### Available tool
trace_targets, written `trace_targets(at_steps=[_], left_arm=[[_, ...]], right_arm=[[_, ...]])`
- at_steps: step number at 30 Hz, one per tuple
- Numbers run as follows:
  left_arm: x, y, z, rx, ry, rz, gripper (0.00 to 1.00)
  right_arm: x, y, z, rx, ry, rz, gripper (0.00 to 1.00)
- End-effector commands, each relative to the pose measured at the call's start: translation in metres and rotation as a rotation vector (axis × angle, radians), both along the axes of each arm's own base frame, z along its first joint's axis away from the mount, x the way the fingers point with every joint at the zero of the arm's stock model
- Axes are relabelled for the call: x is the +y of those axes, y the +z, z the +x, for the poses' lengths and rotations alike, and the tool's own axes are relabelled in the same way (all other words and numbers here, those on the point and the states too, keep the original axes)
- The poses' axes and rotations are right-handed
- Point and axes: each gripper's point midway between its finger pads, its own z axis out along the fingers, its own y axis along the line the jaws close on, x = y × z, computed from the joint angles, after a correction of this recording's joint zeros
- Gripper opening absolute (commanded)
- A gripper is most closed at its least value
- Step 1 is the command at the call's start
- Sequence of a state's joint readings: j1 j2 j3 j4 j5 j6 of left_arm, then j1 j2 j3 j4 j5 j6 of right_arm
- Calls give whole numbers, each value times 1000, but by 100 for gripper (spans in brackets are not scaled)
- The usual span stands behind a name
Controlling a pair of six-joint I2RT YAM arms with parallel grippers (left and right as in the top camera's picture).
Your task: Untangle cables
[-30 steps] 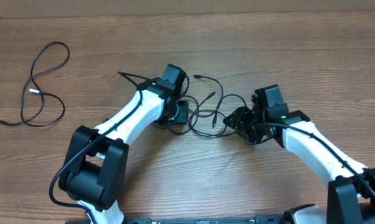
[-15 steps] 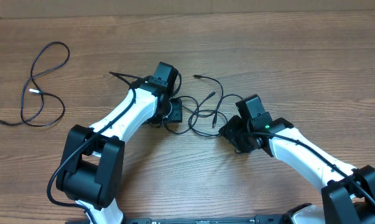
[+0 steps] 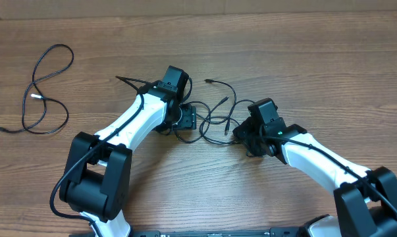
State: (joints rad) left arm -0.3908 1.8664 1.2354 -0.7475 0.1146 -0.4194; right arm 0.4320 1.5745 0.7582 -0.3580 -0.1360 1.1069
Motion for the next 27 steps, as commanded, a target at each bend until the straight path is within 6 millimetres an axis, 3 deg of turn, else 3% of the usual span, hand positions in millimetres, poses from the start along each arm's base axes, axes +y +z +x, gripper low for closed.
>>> trace_targets(at_steps=[1, 14, 27], left_arm=[[3, 5, 2, -25, 8, 7, 79], [2, 6, 4, -33, 9, 5, 77], [3, 6, 5, -37, 9, 8, 78]], right_arm=[[-3, -3, 2, -2, -32, -6, 42], [7, -14, 6, 8, -13, 32, 41], [15, -15, 3, 22, 20, 64, 17]])
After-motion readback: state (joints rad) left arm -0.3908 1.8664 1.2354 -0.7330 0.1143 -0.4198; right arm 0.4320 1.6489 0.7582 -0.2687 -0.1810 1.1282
